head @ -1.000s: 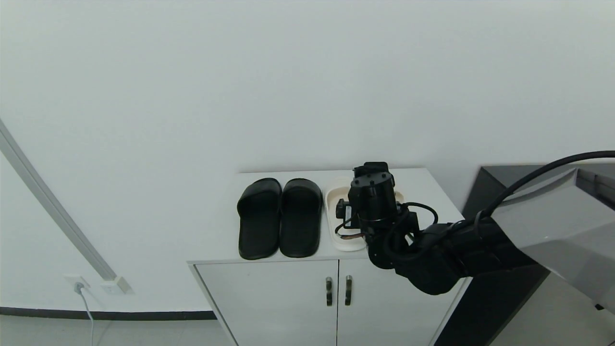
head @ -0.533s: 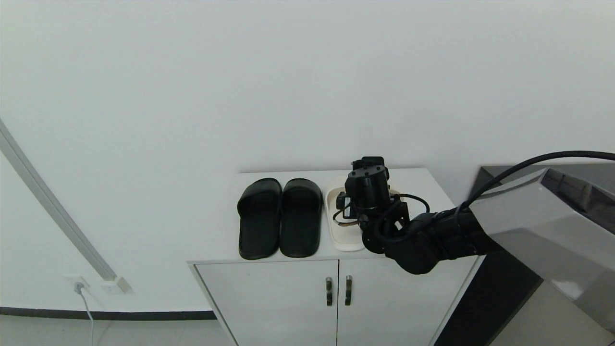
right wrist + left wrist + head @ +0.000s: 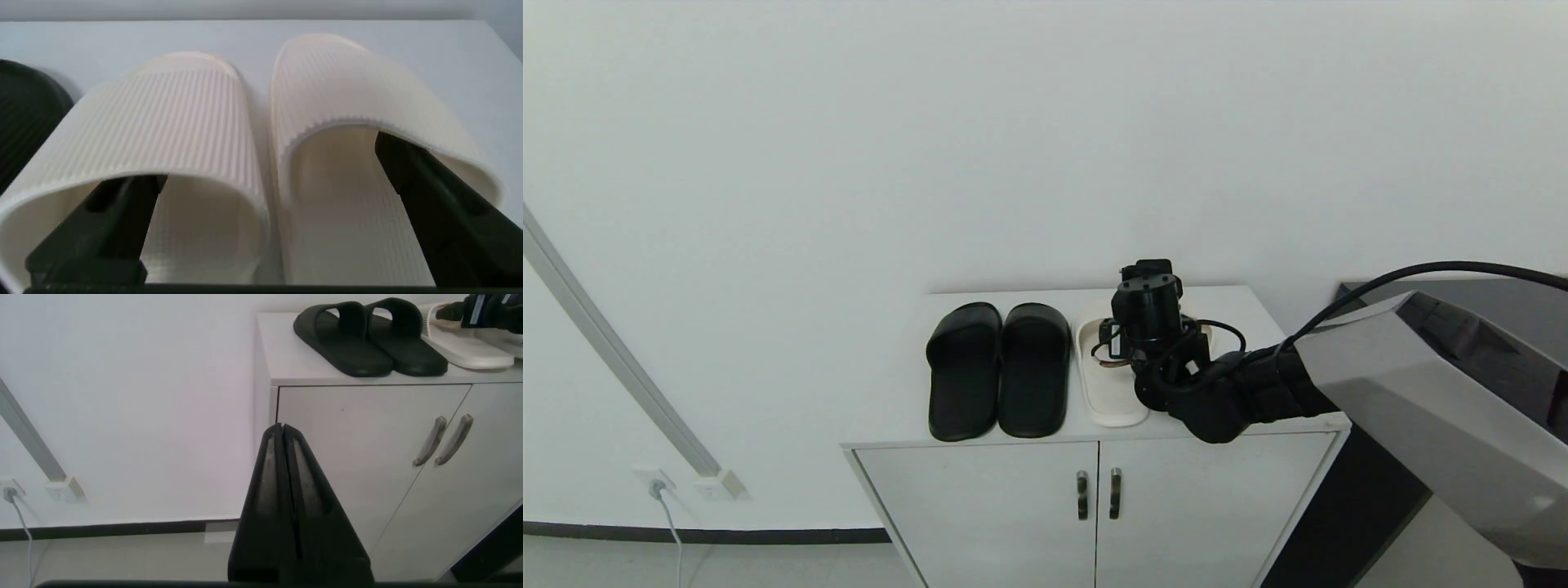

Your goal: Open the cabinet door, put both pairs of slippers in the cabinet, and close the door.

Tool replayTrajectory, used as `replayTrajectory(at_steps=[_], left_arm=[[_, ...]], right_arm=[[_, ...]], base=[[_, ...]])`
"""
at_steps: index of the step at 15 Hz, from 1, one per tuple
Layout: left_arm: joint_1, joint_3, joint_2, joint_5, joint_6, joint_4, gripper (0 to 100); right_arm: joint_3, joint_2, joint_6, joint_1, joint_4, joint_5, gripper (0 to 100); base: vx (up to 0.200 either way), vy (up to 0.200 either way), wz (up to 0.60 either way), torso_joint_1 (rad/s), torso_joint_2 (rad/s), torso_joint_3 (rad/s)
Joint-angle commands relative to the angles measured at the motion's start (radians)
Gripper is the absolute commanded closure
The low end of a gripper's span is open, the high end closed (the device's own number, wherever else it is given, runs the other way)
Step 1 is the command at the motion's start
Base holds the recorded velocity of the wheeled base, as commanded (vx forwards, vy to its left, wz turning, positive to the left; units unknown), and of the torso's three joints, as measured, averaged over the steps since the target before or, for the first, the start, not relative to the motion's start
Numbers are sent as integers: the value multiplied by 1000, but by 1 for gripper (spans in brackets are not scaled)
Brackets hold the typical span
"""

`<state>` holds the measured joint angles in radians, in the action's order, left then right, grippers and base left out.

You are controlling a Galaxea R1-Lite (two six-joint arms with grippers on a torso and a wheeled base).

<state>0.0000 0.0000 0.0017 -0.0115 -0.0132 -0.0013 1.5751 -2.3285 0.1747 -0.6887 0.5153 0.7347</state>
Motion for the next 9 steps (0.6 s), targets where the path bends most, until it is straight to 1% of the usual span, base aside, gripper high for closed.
replayTrajectory(at_steps=[1,6,9], left_arm=[[0,0,-2,-1,-1,0,100],[0,0,0,-1,-1,0,100],[0,0,0,-1,-1,0,100]], right_arm=[[6,-8,0,8,0,-1,100],[6,-6,0,8,2,-1,100],[-30,52,-1,-2,2,0,100]], base=[[0,0,0,0,0,0],[0,0,0,0,0,0],[0,0,0,0,0,0]])
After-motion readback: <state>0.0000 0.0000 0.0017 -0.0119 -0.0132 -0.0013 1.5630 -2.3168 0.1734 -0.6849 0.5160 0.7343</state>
